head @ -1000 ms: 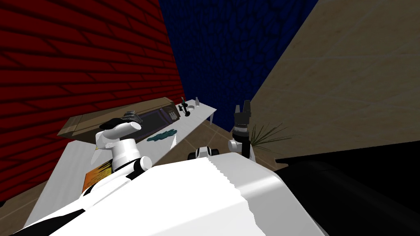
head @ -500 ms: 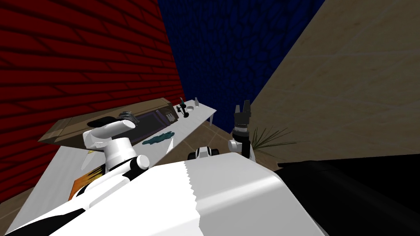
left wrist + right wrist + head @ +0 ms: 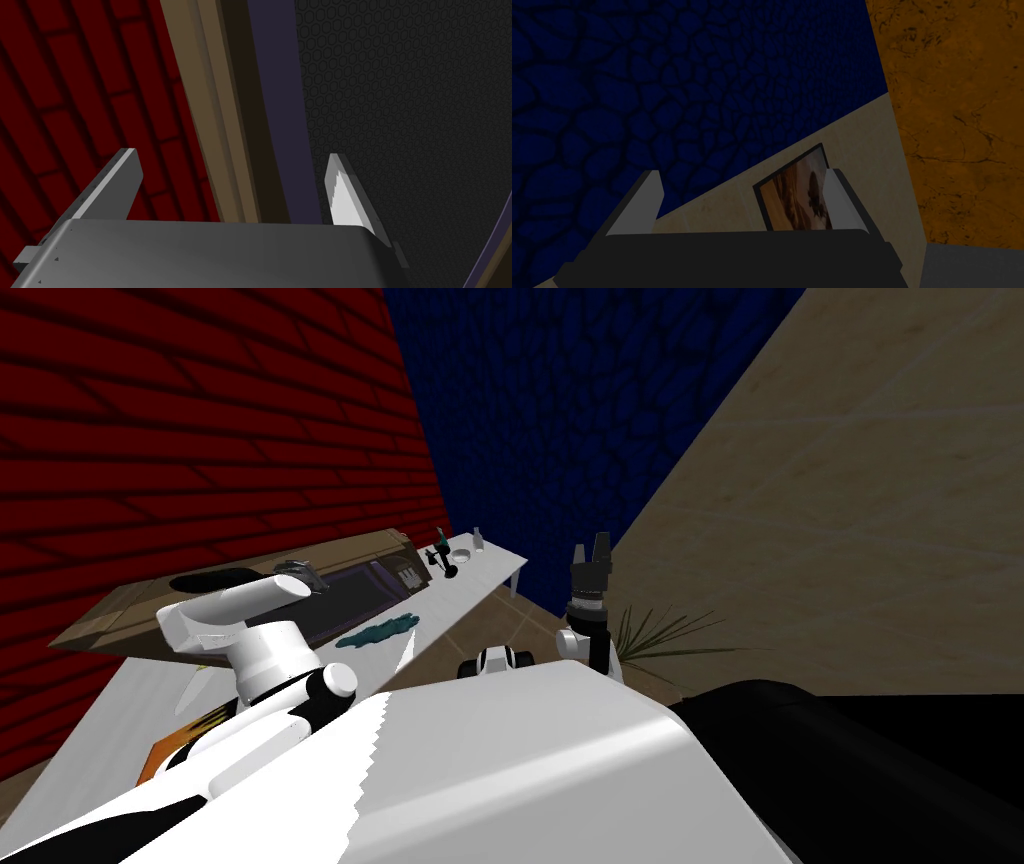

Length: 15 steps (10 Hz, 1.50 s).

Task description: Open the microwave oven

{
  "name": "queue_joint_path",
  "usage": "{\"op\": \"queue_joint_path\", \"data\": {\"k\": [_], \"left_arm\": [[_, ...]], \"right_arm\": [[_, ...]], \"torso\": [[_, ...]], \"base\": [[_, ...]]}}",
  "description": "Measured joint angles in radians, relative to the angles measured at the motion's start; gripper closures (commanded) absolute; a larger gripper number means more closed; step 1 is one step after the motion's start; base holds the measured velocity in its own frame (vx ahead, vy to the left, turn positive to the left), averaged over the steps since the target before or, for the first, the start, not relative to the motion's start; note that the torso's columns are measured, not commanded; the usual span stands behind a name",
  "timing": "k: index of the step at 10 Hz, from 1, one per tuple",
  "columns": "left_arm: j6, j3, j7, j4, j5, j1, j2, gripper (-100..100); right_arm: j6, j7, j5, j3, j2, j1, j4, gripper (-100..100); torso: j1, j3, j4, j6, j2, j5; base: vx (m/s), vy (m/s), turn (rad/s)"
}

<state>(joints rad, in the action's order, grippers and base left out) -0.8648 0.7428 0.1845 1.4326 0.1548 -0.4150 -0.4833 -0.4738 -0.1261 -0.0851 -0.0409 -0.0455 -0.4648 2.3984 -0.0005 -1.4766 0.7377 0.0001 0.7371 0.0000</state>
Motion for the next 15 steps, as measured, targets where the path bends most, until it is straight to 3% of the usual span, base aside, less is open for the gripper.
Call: {"op": "queue_joint_path", "data": {"k": [15], "left_arm": [[-0.387, 0.099, 0.059, -0.019, 0.003, -0.077, -0.120, -100]], "right_arm": [[0.000, 0.000, 0.000, 0.000, 0.000, 0.000, 0.000, 0]], "torso": [[0.001, 0.001, 0.000, 0.000, 0.001, 0.000]], "base": [[0.078, -0.059, 0.024]]}}
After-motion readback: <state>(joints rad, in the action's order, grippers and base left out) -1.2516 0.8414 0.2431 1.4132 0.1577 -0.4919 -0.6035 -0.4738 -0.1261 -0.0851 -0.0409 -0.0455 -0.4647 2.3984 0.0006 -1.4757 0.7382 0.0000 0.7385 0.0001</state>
